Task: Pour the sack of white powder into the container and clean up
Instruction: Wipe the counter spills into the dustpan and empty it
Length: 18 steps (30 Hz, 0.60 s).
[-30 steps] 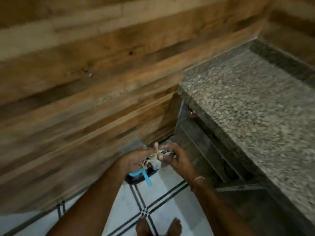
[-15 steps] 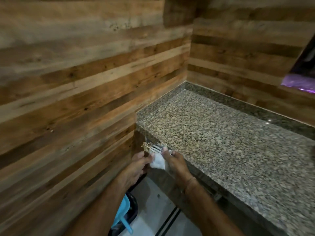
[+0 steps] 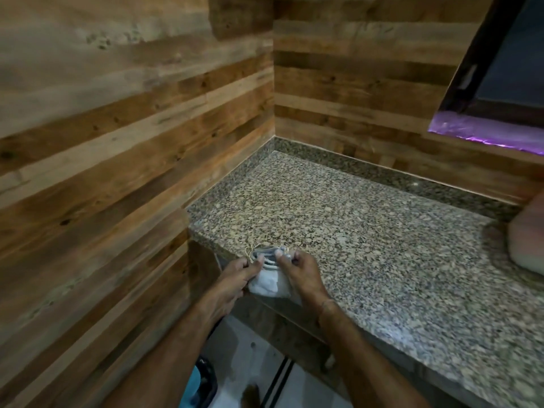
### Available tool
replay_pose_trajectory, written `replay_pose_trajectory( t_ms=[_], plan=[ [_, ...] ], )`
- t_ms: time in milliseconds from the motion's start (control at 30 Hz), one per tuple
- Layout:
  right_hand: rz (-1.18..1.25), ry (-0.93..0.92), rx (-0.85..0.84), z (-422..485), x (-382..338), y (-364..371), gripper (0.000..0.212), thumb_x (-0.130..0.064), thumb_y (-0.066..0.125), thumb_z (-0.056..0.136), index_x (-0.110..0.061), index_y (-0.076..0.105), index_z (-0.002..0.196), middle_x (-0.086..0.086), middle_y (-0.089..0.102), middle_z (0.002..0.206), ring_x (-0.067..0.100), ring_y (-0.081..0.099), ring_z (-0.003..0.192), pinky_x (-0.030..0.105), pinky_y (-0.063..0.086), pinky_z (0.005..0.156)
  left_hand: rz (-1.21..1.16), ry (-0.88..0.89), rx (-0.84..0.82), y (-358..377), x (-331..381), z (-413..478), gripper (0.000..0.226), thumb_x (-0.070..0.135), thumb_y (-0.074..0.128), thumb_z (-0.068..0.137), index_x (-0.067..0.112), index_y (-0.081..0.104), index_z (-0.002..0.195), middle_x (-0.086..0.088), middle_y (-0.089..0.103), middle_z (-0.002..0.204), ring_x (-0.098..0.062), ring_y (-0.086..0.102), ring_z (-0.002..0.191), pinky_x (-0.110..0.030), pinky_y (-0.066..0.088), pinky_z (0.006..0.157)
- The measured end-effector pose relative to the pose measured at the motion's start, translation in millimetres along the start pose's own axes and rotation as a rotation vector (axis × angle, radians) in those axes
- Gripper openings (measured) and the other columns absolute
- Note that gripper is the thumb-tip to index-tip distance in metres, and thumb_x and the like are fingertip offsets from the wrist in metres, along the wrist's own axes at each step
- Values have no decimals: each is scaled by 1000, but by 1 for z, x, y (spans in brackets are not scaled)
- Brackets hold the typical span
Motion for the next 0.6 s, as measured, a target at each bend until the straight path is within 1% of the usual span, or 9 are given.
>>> replay_pose_trajectory(
  t_ms=[67, 133, 200, 267, 333, 400, 467, 533, 600],
  plan=[
    [48, 35, -60, 11, -3, 5, 48, -44, 71, 97, 3, 66, 105, 24, 75, 102, 36, 77, 88, 48, 66, 72, 24, 31, 70, -6, 8, 19, 60, 64, 76, 75, 7, 67, 91, -7, 78, 82, -26, 75, 78, -39, 60, 69],
    [90, 76, -137, 19, -2, 13, 34, -20, 64, 103, 6, 56, 124, 19, 72, 107, 14, 79, 80, 28, 63, 62, 29, 22, 115, -12, 12, 38, 63, 67, 74, 75, 7, 68, 90, -9, 77, 82, -24, 74, 74, -31, 56, 62],
    [85, 120, -170, 31, 3, 21, 32, -6, 63, 101, 3, 48, 128, 15, 70, 107, 8, 77, 72, 21, 59, 58, 65, -12, 174, -18, 22, 52, 51, 62, 66, 88, 11, 65, 87, -5, 70, 78, -17, 67, 71, -20, 52, 53],
    [29, 121, -94, 50, 11, 23, 34, -8, 66, 100, -6, 46, 127, 14, 68, 104, 9, 75, 67, 24, 59, 55, 130, -4, 198, -24, 26, 68, 42, 59, 58, 96, 18, 62, 87, 3, 63, 80, -7, 59, 71, -19, 46, 50],
    [-89, 94, 17, 70, 19, 25, 33, -16, 69, 99, -20, 46, 122, 12, 64, 97, 13, 68, 67, 27, 57, 53, 119, 11, 189, -31, 23, 90, 43, 56, 60, 96, 14, 65, 104, -2, 69, 95, -8, 63, 78, -20, 46, 55],
    [-139, 68, 90, 87, 25, 27, 34, -19, 69, 99, -27, 45, 121, 10, 61, 89, 16, 61, 68, 24, 53, 52, 87, 33, 216, -39, 21, 108, 42, 43, 67, 96, 10, 57, 120, -3, 67, 105, -9, 64, 81, -18, 47, 55],
    [-175, 49, 119, 99, 30, 29, 34, -16, 64, 102, -29, 42, 124, 5, 61, 86, 17, 59, 67, 21, 52, 52, 171, 56, 243, -47, 21, 123, 36, 29, 69, 97, 10, 49, 119, 0, 59, 102, -6, 58, 78, -12, 43, 49],
    [-223, 38, 115, 114, 35, 35, 35, -9, 58, 103, -34, 41, 121, 2, 67, 97, 21, 66, 73, 28, 60, 60, 280, 71, 231, -53, 20, 142, 25, 17, 66, 99, 8, 48, 115, -1, 58, 97, -7, 56, 77, -8, 41, 45],
    [-290, 33, 110, 127, 40, 40, 37, -1, 54, 102, -36, 48, 110, -4, 68, 115, 23, 72, 94, 40, 66, 76, 358, 107, 198, -57, 17, 160, 13, 8, 63, 99, 10, 54, 109, -4, 65, 100, -16, 64, 86, -6, 41, 51]
  ],
)
Point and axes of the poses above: each hand's wrist, its own z-axis towards the middle knuckle, its own y-axis out of the palm, x = y × z, the point moved 7 cm from there along z, towards the middle knuckle
